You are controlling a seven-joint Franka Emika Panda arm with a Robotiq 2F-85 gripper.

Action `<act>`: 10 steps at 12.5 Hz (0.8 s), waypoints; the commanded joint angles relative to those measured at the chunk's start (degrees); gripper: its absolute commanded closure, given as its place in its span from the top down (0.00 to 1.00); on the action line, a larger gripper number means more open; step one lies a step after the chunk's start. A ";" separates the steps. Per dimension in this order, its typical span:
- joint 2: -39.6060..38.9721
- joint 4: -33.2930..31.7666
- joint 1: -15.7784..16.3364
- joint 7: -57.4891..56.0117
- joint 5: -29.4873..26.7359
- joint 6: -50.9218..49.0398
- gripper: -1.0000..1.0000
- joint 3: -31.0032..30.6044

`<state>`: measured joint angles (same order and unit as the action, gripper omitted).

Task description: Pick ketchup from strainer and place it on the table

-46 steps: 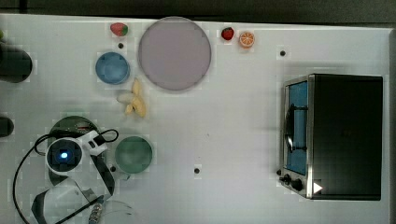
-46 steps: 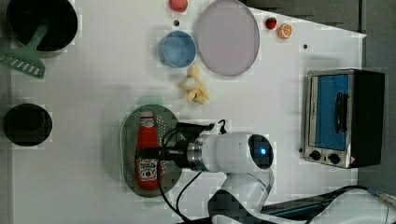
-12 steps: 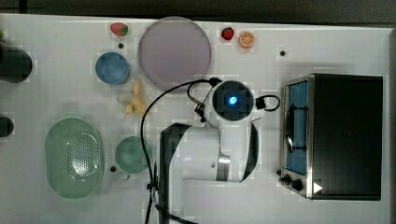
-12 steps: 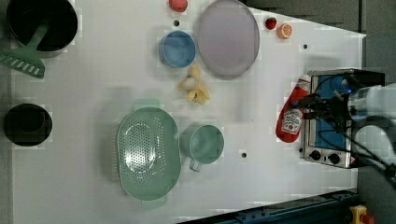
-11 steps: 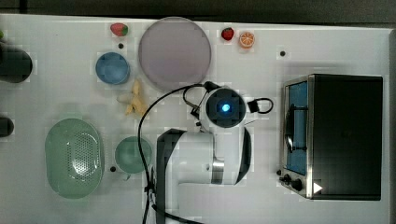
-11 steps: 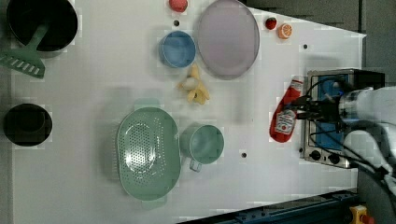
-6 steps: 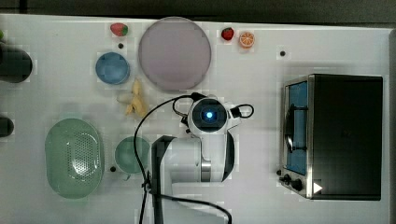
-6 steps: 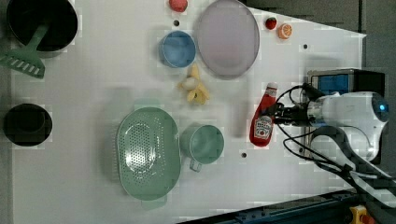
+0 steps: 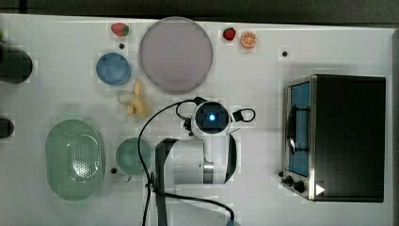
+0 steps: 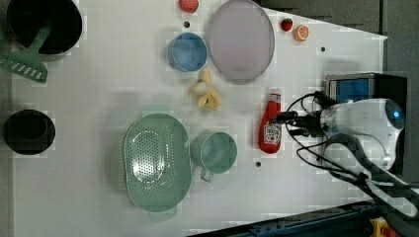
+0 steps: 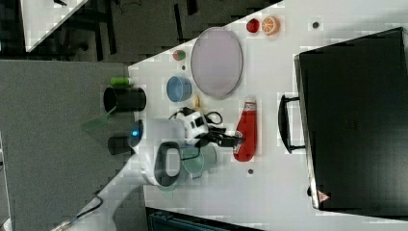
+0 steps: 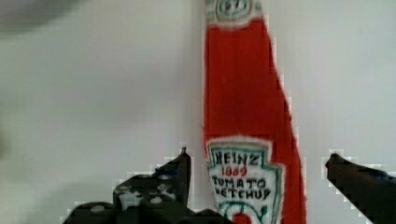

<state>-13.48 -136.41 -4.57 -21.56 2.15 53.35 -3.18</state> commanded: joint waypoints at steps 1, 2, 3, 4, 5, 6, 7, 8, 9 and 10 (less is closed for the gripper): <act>9.86 8.16 0.24 2.68 -0.82 -6.25 1.00 0.01; 11.51 11.37 0.24 7.04 -0.82 -11.51 1.00 -0.28; 12.76 15.04 0.27 11.59 -0.82 -17.91 1.00 -0.62; 13.53 19.12 0.28 15.54 -0.82 -24.87 1.00 -1.02; 13.82 23.57 0.28 18.32 -0.82 -31.59 1.00 -1.41; 13.74 28.03 0.29 20.18 -0.82 -37.04 1.00 -1.78; 13.45 32.12 0.29 21.82 -0.82 -41.23 1.00 -2.09; 13.19 35.45 0.29 23.06 -0.83 -44.66 1.00 -2.22; 13.04 38.01 0.29 23.10 -0.95 -47.11 1.00 -2.34; 13.03 39.81 0.27 23.10 -0.96 -48.53 1.00 -2.34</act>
<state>1.06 -96.07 -4.01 -3.12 1.64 6.83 -5.40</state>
